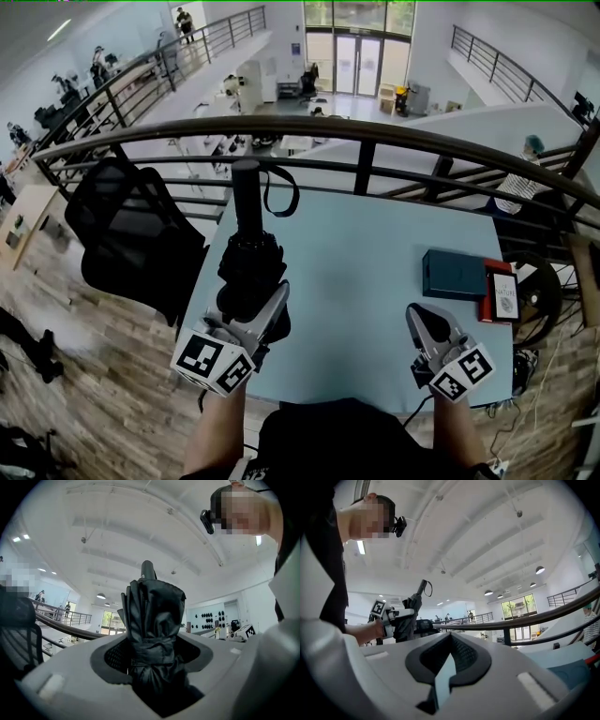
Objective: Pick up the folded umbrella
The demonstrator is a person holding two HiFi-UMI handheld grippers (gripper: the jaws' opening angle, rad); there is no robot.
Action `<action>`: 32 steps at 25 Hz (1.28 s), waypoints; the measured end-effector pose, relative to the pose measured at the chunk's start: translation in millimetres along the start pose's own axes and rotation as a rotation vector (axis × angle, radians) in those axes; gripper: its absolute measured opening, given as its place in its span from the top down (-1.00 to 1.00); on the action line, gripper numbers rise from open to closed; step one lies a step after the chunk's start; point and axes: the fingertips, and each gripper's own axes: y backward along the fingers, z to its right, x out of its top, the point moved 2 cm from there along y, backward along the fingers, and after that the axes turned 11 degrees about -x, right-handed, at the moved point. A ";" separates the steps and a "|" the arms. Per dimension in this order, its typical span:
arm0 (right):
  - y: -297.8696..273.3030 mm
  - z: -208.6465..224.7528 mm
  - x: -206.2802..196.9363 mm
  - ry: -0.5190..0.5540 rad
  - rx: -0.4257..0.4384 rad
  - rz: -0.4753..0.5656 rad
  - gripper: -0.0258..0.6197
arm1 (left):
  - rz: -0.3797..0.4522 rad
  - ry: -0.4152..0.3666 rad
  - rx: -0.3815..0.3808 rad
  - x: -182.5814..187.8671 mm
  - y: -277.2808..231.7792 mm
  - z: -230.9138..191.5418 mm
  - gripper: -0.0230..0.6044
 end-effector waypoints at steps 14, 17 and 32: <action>1.9 5.3 5.9 0.030 -0.027 -0.022 0.92 | -0.071 -0.039 -0.010 -27.7 -12.6 14.3 0.04; 1.4 6.4 4.0 0.026 -0.028 -0.027 0.92 | -0.065 -0.028 -0.005 -28.1 -11.6 11.6 0.04; -1.2 8.5 0.7 0.004 -0.018 -0.033 0.92 | -0.078 -0.024 -0.002 -27.2 -13.0 10.2 0.04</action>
